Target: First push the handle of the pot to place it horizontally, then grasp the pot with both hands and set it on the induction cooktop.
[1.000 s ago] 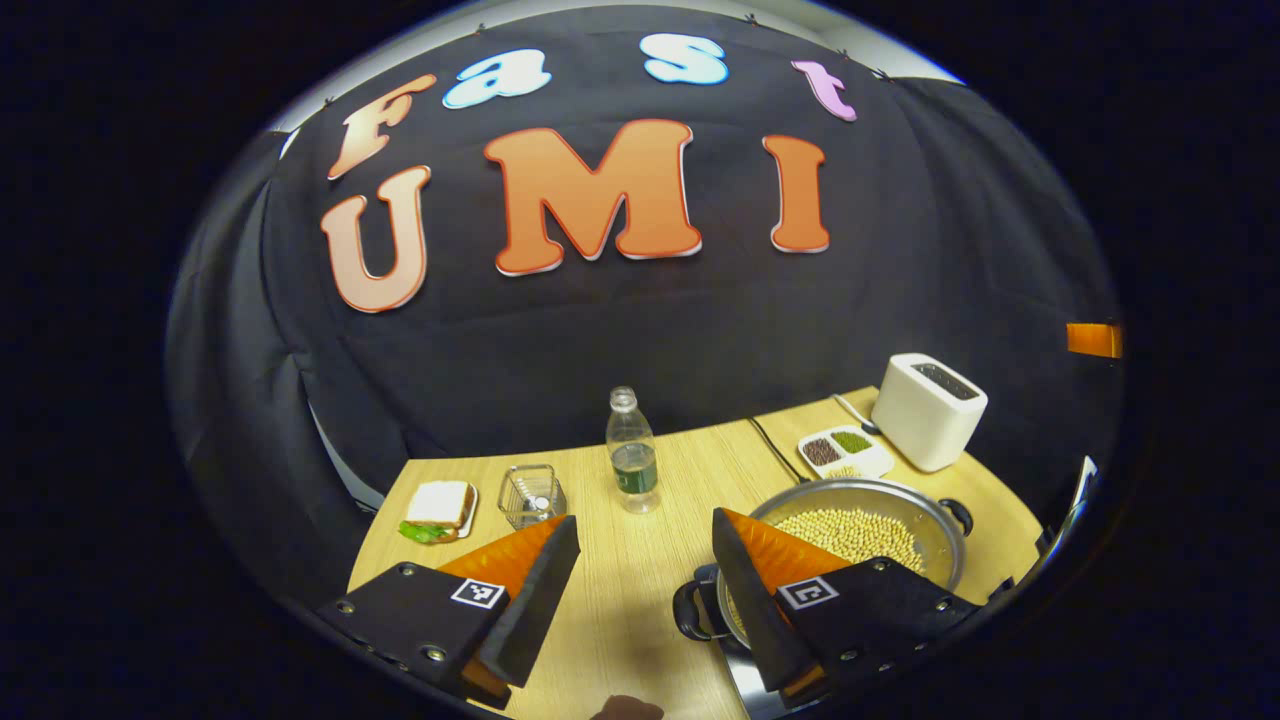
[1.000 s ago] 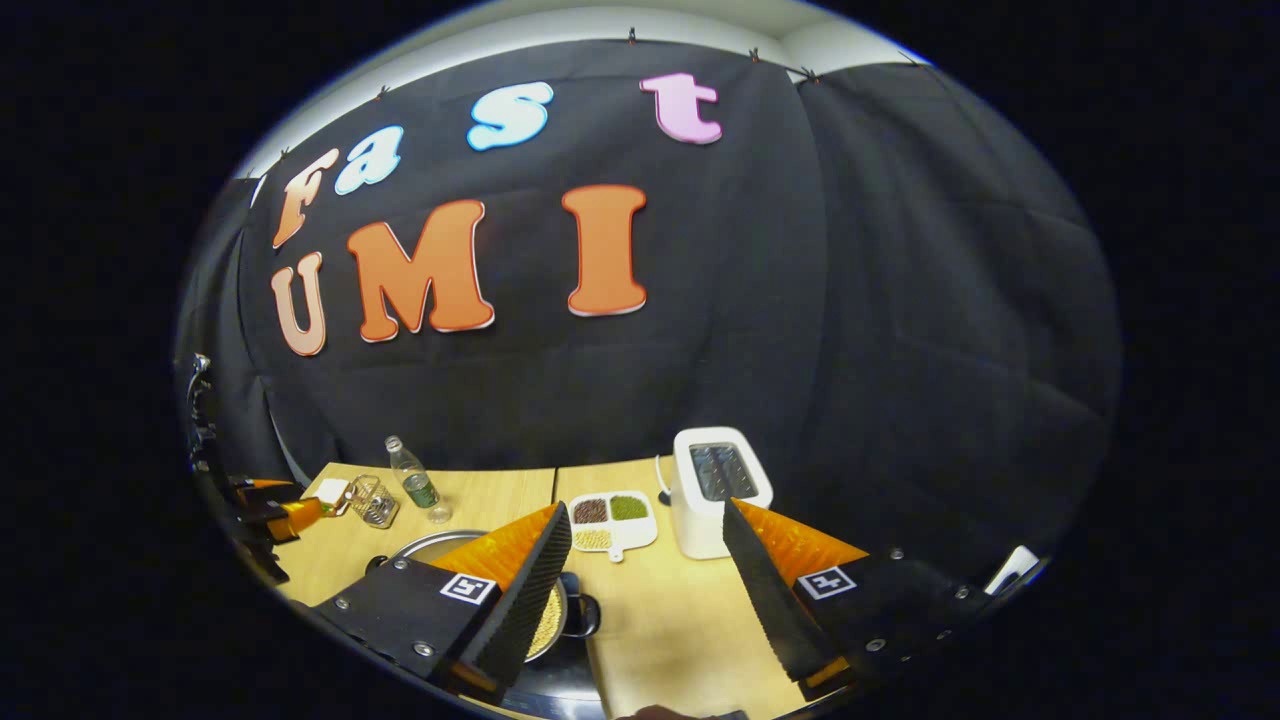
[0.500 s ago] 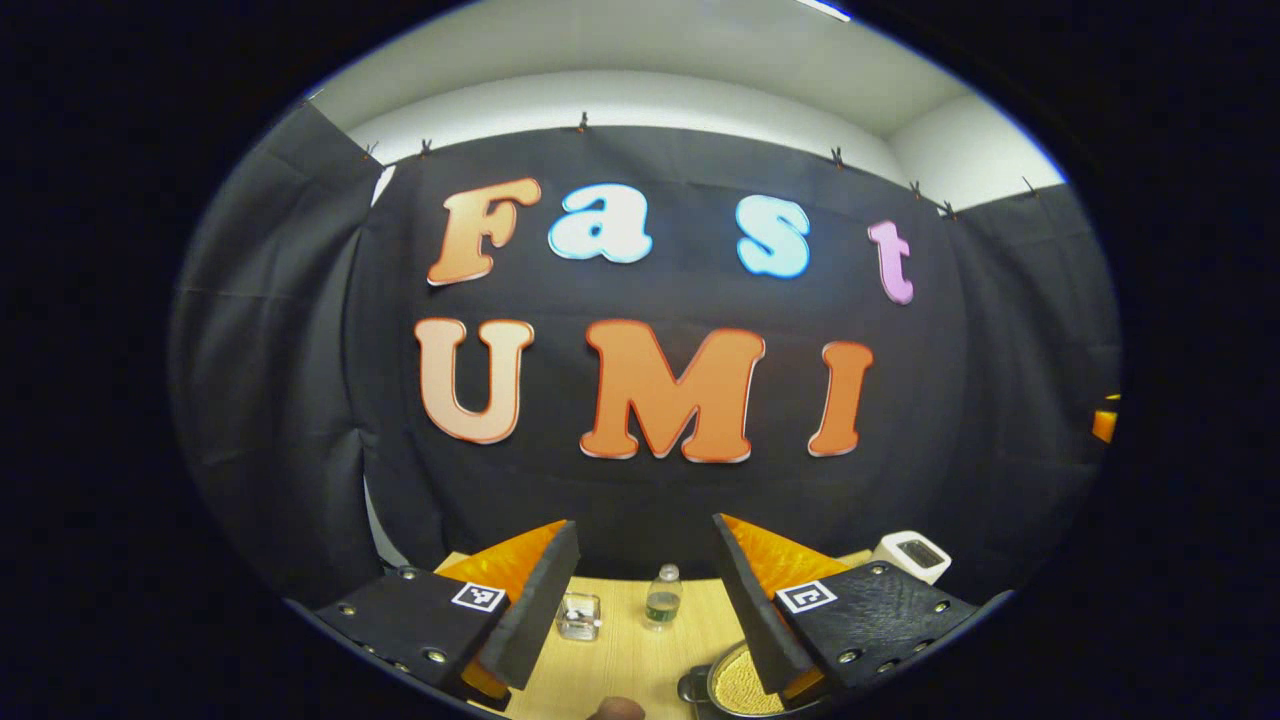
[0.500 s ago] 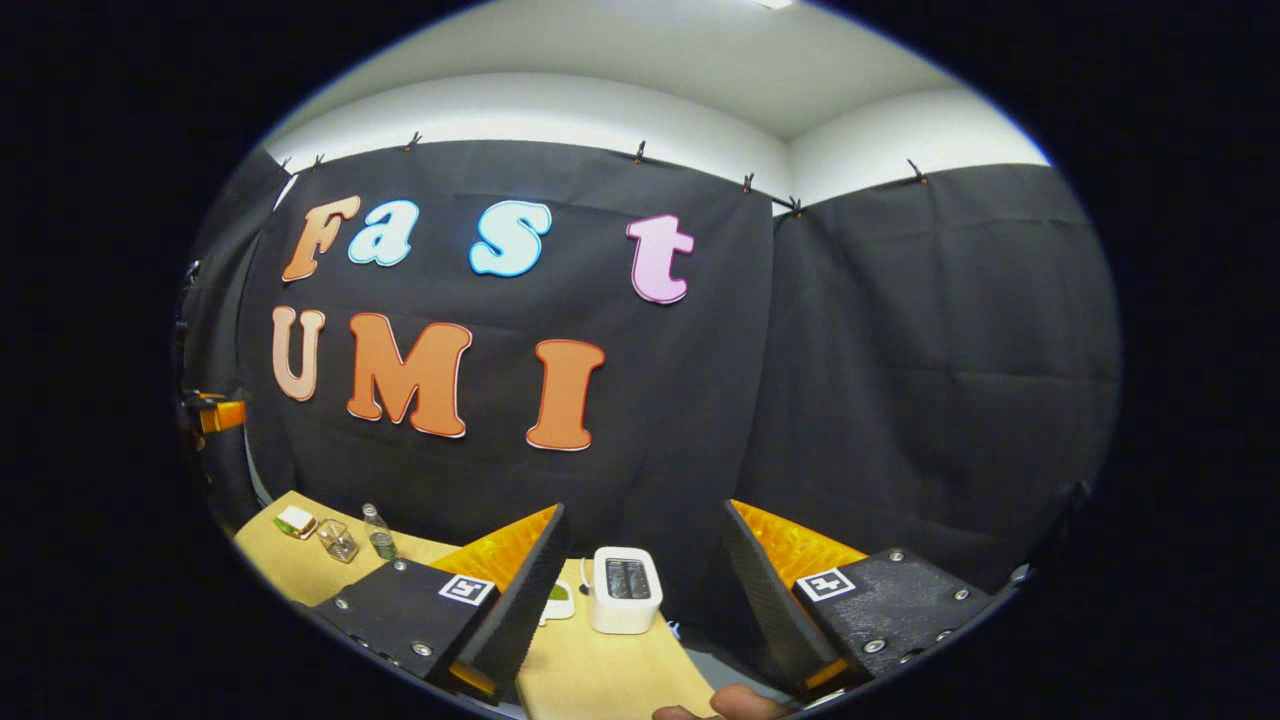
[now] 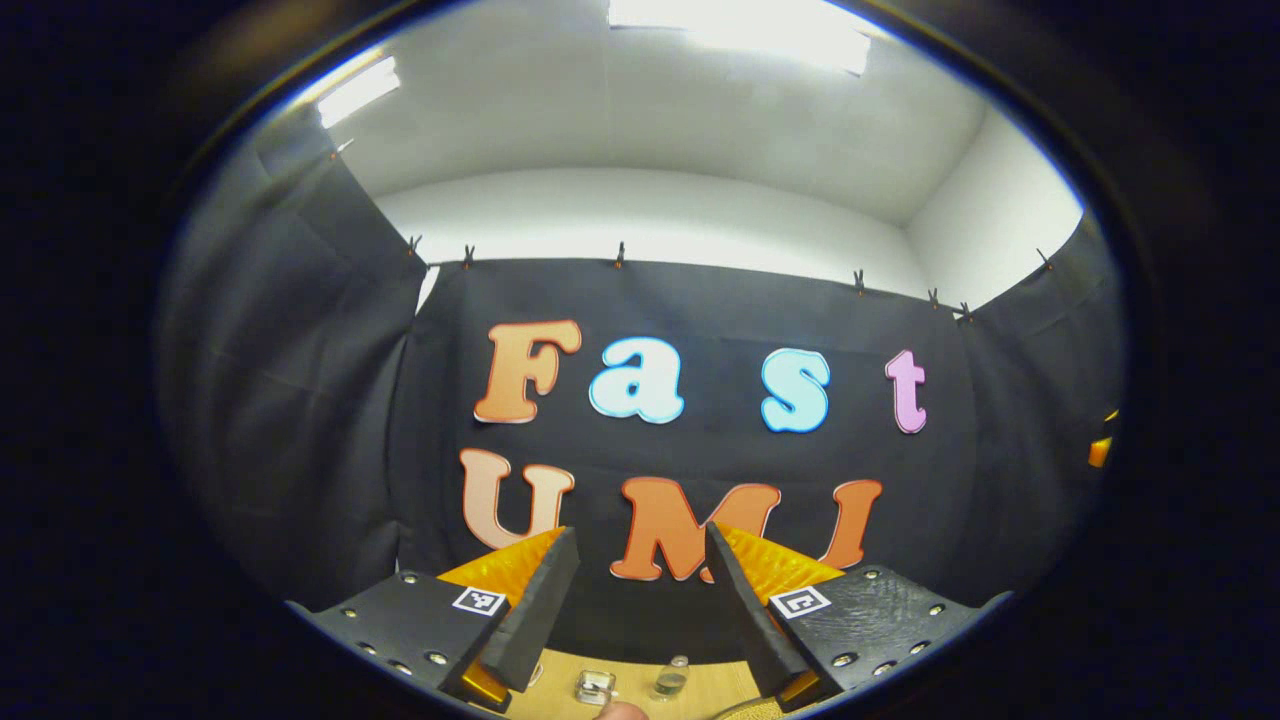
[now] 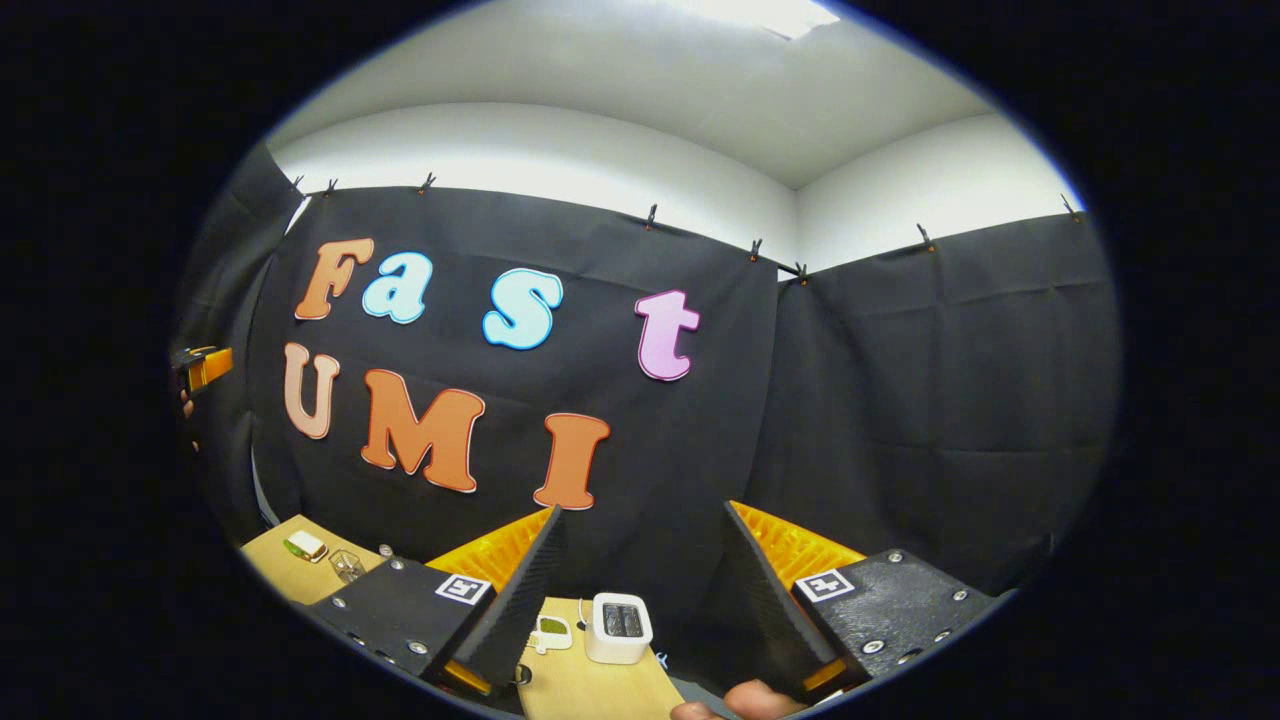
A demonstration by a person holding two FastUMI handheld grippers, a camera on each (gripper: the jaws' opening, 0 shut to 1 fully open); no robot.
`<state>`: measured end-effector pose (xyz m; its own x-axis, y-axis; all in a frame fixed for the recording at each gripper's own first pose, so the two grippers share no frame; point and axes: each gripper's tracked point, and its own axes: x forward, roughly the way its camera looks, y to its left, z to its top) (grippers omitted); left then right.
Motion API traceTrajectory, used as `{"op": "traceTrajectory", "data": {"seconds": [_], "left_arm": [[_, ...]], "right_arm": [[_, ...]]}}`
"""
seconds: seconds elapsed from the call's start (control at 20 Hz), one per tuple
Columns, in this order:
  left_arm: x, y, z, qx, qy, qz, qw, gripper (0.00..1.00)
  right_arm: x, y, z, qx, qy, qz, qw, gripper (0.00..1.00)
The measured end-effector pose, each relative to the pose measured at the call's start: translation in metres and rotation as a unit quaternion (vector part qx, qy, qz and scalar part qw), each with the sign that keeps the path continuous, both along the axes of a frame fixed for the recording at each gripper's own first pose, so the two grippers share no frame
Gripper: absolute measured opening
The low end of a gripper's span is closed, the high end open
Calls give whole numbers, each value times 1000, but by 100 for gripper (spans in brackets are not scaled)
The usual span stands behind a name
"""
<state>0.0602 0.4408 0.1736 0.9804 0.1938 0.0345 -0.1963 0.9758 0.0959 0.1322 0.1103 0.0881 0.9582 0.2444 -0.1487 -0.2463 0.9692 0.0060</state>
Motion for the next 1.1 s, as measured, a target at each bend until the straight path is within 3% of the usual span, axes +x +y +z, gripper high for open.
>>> {"op": "traceTrajectory", "data": {"seconds": [0.1,0.15,0.2,0.3,0.65,1.1], "left_arm": [[-4,-4,30,5,-46,-3,999,80],[-2,-5,37,-4,-51,-9,999,80],[-2,-7,42,-21,-54,-19,998,80],[-4,1,52,-22,-65,-14,998,80],[-7,12,43,-2,-37,0,999,81],[-8,17,31,5,-16,13,1000,80]], "right_arm": [[4,-4,22,15,-14,-16,1000,92],[3,-7,33,28,-19,-23,999,97],[2,-9,43,39,-27,-27,998,93],[-4,-11,60,52,-48,-21,997,94],[-16,-11,89,43,-77,-2,996,97],[-16,-24,83,56,-82,7,995,95]]}}
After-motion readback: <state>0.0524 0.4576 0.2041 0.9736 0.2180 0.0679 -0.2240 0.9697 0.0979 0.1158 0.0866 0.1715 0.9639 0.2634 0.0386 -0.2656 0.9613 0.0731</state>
